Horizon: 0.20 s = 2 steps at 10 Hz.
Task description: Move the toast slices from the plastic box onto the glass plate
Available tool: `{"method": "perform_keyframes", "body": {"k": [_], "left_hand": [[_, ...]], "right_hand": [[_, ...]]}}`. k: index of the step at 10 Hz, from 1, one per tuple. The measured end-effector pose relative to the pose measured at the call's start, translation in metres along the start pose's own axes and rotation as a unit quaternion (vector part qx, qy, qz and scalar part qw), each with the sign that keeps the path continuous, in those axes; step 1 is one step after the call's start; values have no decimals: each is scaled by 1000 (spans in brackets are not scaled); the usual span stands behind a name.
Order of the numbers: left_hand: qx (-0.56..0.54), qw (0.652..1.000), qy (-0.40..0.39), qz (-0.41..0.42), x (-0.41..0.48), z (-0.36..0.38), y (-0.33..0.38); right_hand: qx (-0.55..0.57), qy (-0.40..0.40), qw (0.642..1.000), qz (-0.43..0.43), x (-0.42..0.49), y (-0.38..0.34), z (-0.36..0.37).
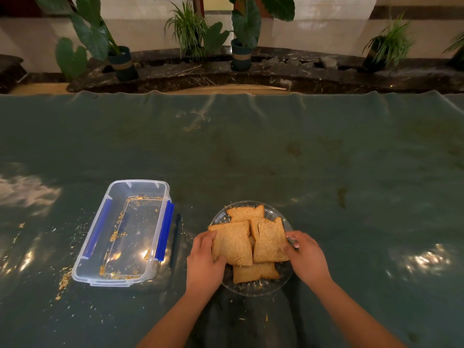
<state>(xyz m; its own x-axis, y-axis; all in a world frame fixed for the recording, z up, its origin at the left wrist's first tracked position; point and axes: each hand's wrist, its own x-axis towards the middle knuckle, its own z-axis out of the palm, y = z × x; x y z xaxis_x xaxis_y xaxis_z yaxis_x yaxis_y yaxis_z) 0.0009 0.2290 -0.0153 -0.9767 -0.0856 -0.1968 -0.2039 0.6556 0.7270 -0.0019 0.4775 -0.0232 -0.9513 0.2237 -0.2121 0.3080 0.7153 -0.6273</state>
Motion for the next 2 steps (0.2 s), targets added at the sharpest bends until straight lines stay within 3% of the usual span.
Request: {"method": "perform_keyframes", "body": {"k": [2], "left_hand": [[79,995,5,54,12,-17,13]], "right_hand": [[47,29,998,-32,1,-16,-14]]}}
